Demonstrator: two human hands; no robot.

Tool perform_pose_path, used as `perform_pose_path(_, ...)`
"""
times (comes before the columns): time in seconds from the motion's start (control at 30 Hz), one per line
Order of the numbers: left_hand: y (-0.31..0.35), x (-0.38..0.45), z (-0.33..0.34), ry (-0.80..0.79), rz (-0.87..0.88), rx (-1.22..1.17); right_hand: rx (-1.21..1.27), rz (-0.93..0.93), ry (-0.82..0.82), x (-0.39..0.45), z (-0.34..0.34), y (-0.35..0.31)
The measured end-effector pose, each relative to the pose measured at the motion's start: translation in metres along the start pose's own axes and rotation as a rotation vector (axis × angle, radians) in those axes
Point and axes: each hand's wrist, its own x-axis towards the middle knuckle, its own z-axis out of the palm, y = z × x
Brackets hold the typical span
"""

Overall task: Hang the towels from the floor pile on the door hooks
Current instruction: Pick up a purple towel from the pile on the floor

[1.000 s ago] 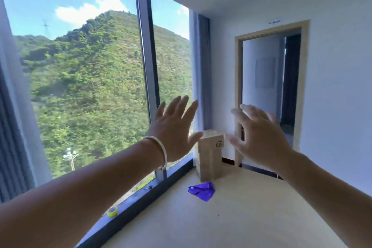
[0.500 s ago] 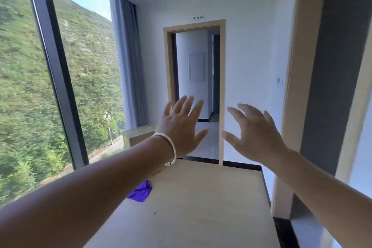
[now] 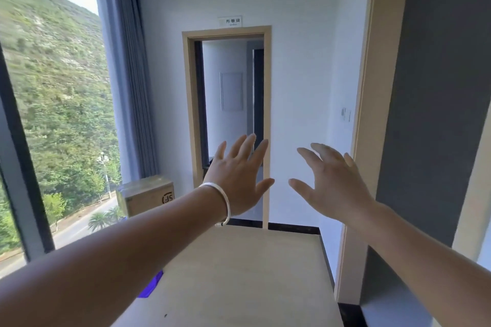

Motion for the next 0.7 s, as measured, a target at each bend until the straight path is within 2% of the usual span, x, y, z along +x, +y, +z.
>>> perform_pose_path(0.4, -0.097, 0.143, 0.12, 0.056, 0.025, -0.027, -0.016, 0.026, -0.003, 0.17, 0.104, 0.013)
perform_pose_path(0.7, -0.133, 0.216, 0.197, 0.028, 0.035, -0.041, -0.028, 0.051, -0.02, 0.252, 0.176, 0.037)
